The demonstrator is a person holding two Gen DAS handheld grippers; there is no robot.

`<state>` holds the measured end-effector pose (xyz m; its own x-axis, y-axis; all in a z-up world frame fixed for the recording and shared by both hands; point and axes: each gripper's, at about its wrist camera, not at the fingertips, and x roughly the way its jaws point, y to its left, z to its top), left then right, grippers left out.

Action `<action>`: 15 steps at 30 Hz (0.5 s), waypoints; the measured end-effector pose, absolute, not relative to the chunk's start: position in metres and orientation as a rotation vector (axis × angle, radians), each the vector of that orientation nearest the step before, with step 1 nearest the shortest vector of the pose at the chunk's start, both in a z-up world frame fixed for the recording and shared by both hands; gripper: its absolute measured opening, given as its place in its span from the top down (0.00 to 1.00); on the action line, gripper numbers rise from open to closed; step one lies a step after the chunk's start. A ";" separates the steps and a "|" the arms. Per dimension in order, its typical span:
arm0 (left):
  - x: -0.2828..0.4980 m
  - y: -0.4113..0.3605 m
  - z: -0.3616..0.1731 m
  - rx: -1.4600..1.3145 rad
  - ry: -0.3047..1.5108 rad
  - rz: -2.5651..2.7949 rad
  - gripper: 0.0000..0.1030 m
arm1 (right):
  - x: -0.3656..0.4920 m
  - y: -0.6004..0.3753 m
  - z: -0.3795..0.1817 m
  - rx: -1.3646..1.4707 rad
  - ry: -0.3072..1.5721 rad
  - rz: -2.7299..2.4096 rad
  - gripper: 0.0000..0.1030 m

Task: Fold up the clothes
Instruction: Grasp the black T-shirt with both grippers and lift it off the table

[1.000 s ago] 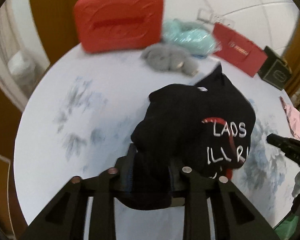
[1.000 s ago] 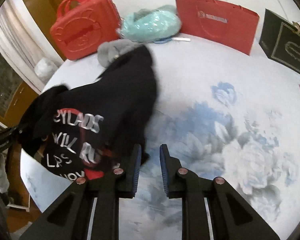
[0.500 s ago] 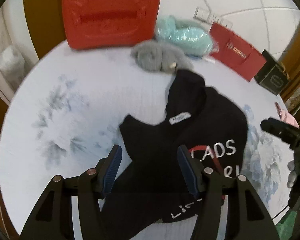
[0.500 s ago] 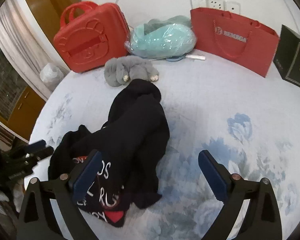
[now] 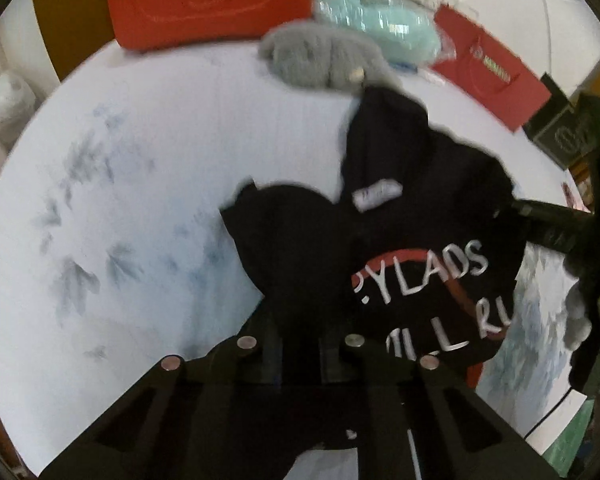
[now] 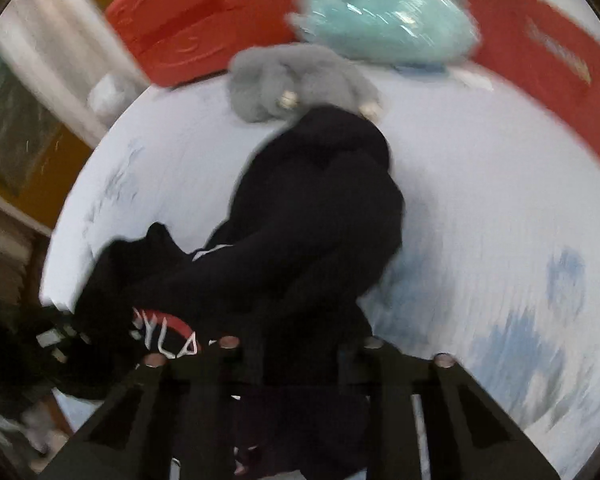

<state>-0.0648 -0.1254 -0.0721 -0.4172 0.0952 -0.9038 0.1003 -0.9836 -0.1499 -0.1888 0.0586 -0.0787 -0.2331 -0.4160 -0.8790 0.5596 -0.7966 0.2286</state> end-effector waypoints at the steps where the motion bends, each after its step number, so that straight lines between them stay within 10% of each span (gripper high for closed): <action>1: -0.065 -0.129 -0.059 1.645 0.275 -2.648 0.91 | -0.188 0.054 -0.069 1.368 0.198 -2.068 0.86; 15: -0.007 -0.058 0.136 0.994 0.135 -3.205 0.91 | -0.109 0.172 0.172 0.567 0.084 -2.559 0.91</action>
<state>-0.0074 -0.0576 0.1364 -0.8033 0.2287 -0.5499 -0.1816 -0.9734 -0.1396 -0.1086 0.1723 0.1722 -0.7808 -0.4715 -0.4100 0.4973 -0.8662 0.0492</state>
